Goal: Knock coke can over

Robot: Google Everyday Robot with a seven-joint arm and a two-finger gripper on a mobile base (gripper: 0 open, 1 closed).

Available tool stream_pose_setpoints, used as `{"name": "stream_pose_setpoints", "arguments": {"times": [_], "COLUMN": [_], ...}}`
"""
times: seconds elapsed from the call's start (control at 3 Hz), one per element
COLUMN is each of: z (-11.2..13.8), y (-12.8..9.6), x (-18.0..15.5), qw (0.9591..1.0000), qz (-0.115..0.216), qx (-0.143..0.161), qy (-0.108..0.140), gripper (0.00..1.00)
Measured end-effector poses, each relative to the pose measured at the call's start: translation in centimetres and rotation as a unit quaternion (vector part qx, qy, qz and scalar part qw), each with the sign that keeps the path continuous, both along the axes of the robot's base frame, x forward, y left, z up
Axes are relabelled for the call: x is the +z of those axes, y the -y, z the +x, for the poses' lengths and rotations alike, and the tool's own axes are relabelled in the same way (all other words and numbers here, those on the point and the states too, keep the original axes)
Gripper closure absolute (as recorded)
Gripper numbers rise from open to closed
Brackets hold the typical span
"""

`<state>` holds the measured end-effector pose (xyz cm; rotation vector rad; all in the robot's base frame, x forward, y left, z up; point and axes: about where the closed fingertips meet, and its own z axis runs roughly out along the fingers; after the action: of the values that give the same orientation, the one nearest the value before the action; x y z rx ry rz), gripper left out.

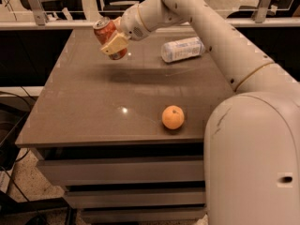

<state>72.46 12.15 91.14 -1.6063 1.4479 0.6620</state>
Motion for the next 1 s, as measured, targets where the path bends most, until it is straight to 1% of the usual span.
{"name": "stream_pose_setpoints", "arguments": {"times": [0.33, 0.67, 1.0], "z": [-2.9, -4.7, -5.7], "y": [1.1, 2.3, 3.2], "x": [-1.7, -3.7, -6.2], "qw": [0.9938, 0.9752, 0.9457], "qz": [-0.100, -0.204, -0.303], "qx": [0.048, 0.085, 0.115], "qy": [0.007, 0.016, 0.024], "gripper": [1.00, 1.00, 1.00]}}
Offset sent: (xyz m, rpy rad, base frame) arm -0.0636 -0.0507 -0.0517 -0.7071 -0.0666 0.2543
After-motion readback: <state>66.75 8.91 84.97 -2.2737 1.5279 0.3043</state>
